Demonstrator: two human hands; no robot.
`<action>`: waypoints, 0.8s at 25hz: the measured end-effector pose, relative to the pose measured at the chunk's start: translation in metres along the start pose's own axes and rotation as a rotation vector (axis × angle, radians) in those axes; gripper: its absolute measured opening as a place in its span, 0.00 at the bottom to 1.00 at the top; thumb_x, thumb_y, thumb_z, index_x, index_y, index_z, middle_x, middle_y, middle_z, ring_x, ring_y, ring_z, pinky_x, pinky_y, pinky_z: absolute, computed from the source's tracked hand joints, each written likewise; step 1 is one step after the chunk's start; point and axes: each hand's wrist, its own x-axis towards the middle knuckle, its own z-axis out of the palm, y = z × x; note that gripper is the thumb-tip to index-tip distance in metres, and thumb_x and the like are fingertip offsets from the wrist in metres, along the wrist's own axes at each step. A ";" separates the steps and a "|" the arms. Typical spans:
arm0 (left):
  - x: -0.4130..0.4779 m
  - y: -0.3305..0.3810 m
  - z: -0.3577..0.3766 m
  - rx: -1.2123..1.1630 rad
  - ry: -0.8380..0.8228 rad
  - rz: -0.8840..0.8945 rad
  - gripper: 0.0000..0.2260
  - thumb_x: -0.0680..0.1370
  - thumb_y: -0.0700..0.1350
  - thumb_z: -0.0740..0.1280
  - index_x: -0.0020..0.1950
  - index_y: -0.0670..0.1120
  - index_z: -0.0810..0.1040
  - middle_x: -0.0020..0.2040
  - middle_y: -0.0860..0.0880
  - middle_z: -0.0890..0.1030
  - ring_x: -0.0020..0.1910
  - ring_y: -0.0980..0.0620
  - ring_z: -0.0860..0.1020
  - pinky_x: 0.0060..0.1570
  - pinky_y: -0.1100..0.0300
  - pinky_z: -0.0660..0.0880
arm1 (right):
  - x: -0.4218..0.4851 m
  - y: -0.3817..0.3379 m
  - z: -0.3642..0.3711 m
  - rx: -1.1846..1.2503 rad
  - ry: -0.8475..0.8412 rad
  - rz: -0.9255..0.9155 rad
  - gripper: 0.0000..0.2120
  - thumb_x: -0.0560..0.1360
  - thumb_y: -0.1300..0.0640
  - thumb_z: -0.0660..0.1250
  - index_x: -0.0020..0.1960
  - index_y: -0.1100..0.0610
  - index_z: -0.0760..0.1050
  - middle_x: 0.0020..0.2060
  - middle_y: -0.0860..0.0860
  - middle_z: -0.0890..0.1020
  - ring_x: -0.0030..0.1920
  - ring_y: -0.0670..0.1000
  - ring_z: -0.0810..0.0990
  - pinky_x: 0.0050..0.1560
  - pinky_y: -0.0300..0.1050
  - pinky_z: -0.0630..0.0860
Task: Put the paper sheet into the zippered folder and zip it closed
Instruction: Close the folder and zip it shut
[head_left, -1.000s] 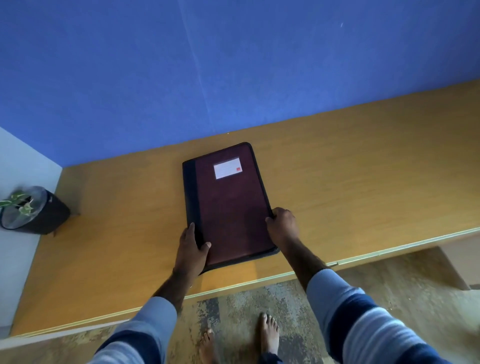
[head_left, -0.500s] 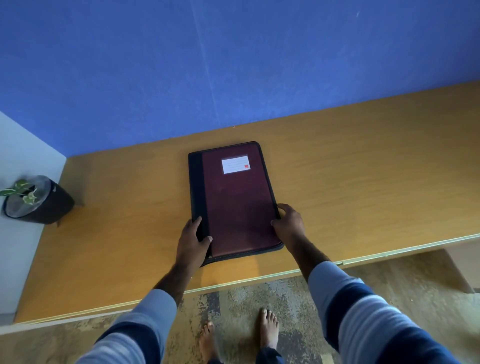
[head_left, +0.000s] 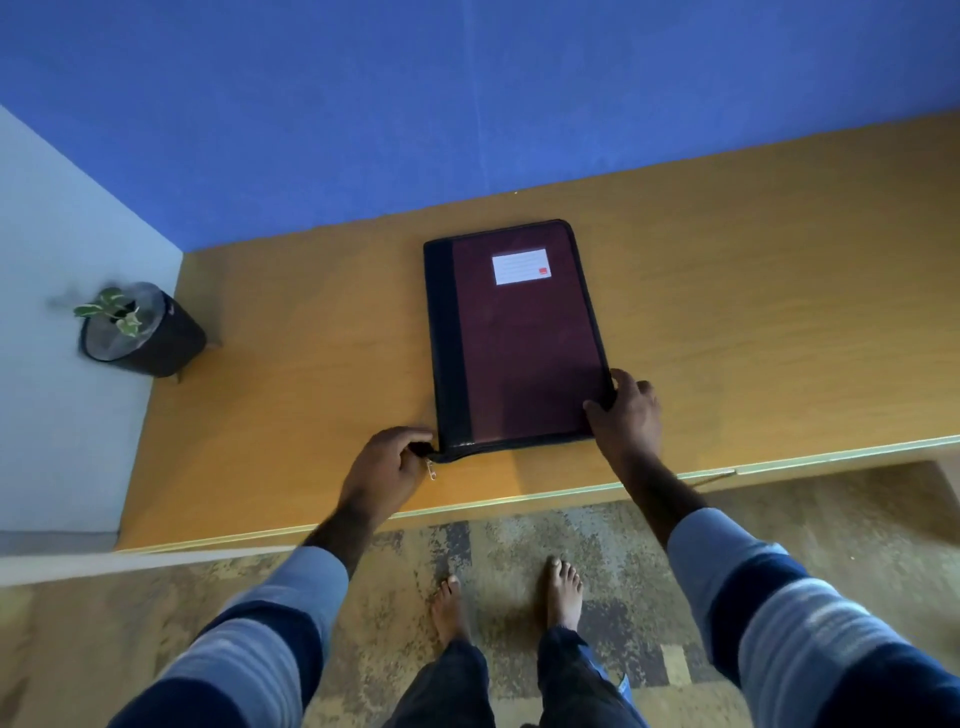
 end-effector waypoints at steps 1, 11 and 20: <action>-0.005 -0.007 -0.001 0.029 -0.019 0.025 0.17 0.78 0.40 0.63 0.64 0.53 0.81 0.63 0.53 0.81 0.50 0.65 0.79 0.50 0.69 0.74 | -0.014 0.000 0.006 -0.036 0.042 -0.026 0.30 0.76 0.52 0.71 0.75 0.52 0.66 0.67 0.58 0.72 0.65 0.62 0.72 0.63 0.60 0.74; -0.002 -0.022 0.004 0.219 -0.005 0.235 0.07 0.77 0.44 0.72 0.54 0.48 0.84 0.53 0.53 0.82 0.54 0.50 0.76 0.53 0.55 0.75 | -0.134 -0.036 0.120 -0.343 -0.012 -0.547 0.10 0.76 0.46 0.70 0.50 0.53 0.81 0.46 0.52 0.83 0.48 0.56 0.79 0.53 0.56 0.71; -0.008 -0.029 0.005 0.199 -0.006 0.235 0.07 0.76 0.48 0.73 0.51 0.46 0.84 0.48 0.50 0.83 0.48 0.49 0.78 0.49 0.54 0.75 | -0.132 -0.070 0.149 -0.409 0.015 -0.547 0.13 0.80 0.46 0.63 0.47 0.54 0.79 0.44 0.52 0.81 0.46 0.55 0.79 0.53 0.55 0.70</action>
